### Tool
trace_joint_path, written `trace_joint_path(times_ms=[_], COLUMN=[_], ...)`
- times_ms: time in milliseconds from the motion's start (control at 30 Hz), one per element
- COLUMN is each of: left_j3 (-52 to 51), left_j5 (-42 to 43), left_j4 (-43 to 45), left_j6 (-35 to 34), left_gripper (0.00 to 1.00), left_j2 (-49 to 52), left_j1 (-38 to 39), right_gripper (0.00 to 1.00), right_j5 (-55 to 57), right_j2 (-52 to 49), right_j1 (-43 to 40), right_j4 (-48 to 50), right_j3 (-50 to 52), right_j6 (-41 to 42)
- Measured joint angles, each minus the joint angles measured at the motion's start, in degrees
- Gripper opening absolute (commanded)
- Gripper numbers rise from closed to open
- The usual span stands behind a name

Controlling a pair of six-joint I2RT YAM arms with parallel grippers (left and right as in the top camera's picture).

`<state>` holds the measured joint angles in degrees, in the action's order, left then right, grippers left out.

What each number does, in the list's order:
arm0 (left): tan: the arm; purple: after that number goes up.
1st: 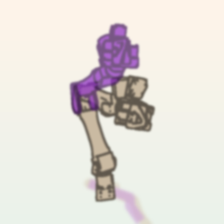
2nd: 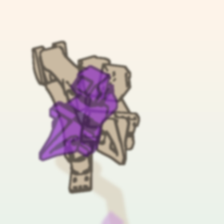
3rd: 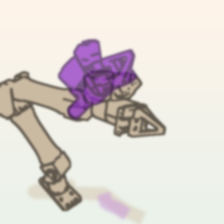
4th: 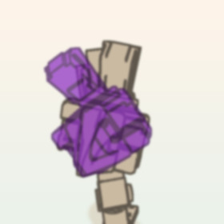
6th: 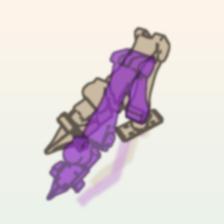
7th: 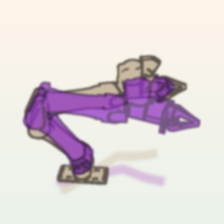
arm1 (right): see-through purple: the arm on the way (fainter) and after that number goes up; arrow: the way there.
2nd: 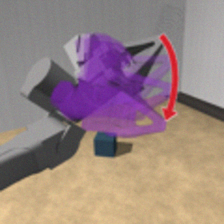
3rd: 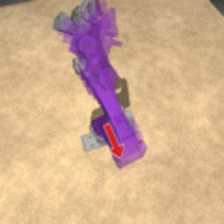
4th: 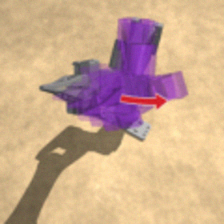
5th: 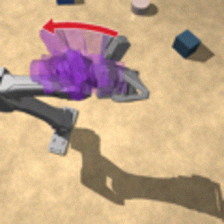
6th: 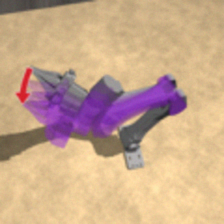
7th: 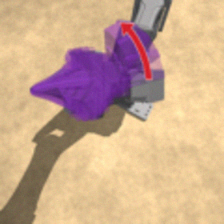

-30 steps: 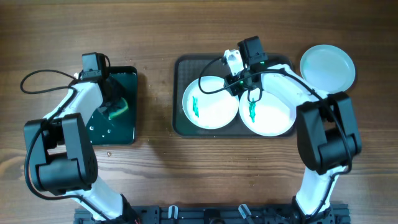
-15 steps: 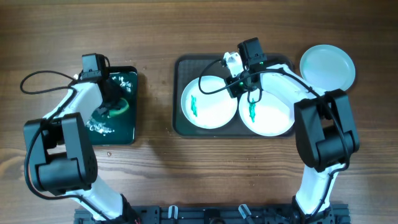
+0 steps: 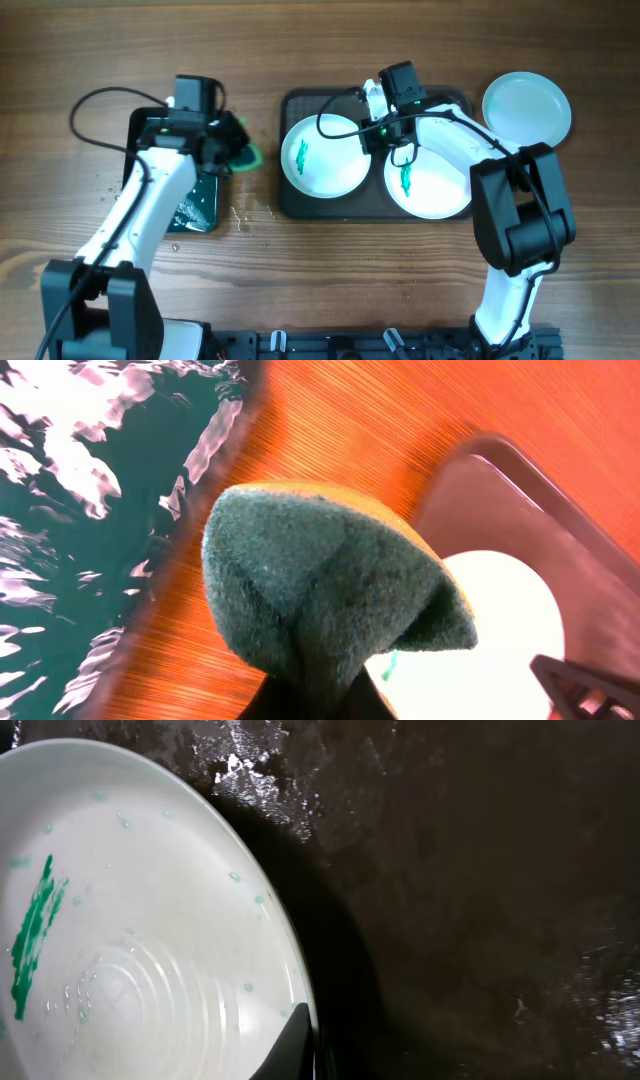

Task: Clean dirty plates on tray and stack at the side

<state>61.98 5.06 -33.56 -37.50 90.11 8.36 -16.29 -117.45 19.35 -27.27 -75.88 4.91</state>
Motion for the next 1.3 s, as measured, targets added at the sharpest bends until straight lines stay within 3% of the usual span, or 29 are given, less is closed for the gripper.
trace_joint_path(times_ms=[267,400,600,767,1000,1167,1300], left_j3=[0.1,0.1,0.1,1.2,3.0,1.9,1.2], left_j5=[1.7,1.7,1.7,-1.0,-13.3,-17.3,-12.7], left_j4=[16.0,18.2,26.0,23.6,9.0,9.7,16.9], left_j6=[-6.6,-9.4,-10.5,-10.9,-5.4,-2.1,-1.6], left_gripper=[0.04,0.04,0.04,0.04,0.04,0.04,0.04], left_j2=[6.7,14.0,17.3,21.4,19.2,17.8,15.1], left_j1=[16.5,18.3,19.1,20.9,17.4,16.8,15.8], right_gripper=[0.04,0.04,0.04,0.04,0.04,0.04,0.04], right_j5=[0.3,0.3,0.3,0.2,-0.2,-0.9,-0.8], right_j2=[0.0,0.0,0.0,-0.1,-0.1,-0.1,-0.1], right_j1=[0.9,0.9,0.9,0.9,1.0,2.3,2.1], right_j4=[0.1,0.1,0.2,0.0,0.3,0.4,0.2], right_j3=[0.1,0.1,0.1,0.2,0.2,0.2,0.2], right_j6=[1.6,1.6,1.6,1.7,1.7,2.2,2.4])
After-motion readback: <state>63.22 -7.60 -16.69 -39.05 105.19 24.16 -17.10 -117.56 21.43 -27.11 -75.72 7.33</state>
